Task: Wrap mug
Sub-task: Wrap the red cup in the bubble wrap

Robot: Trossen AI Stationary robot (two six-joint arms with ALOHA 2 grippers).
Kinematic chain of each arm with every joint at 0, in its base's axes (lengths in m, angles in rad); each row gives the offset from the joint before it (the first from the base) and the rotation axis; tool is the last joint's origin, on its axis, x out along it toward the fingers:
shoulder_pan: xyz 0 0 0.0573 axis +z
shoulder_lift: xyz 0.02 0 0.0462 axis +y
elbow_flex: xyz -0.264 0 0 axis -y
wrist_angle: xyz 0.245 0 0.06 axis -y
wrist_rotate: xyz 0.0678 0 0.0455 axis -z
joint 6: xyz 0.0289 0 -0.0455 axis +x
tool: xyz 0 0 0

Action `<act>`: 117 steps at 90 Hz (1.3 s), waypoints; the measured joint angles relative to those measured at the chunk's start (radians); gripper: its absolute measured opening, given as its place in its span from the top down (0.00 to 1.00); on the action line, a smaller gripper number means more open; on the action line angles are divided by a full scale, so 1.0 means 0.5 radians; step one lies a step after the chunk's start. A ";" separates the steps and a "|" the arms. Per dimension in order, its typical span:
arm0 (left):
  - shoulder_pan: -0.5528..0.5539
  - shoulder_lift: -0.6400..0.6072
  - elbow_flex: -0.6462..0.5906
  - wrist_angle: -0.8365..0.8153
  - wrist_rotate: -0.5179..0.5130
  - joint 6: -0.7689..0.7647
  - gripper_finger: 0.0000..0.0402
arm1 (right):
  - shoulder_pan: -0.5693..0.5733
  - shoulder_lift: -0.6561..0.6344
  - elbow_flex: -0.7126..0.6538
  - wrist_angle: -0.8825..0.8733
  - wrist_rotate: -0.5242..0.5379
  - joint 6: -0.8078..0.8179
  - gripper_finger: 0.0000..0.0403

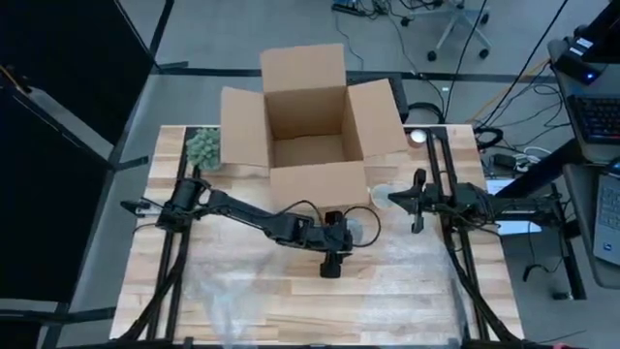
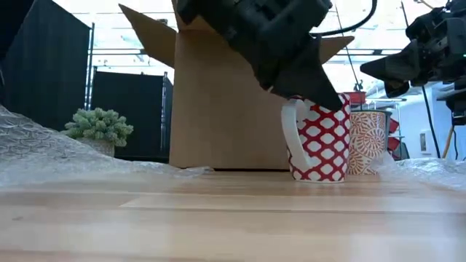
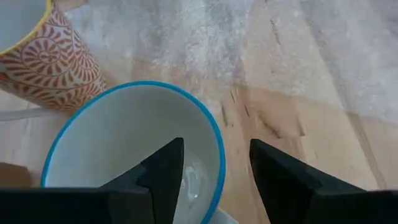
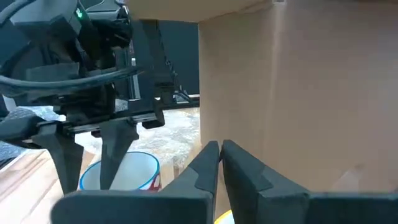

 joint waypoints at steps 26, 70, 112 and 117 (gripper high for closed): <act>0.000 0.018 0.000 0.001 0.021 0.000 0.97 | 0.001 0.001 0.000 -0.001 0.000 0.000 0.98; -0.106 0.019 0.044 -0.069 -0.196 -0.002 0.98 | 0.001 0.001 0.000 0.000 0.001 0.000 0.98; -0.442 -0.163 0.451 -0.742 -0.405 -0.101 1.00 | 0.001 0.001 0.000 0.000 0.000 0.000 0.98; -0.473 -0.234 0.451 -0.860 -0.418 -0.164 1.00 | 0.000 0.002 0.000 -0.002 0.000 0.000 0.98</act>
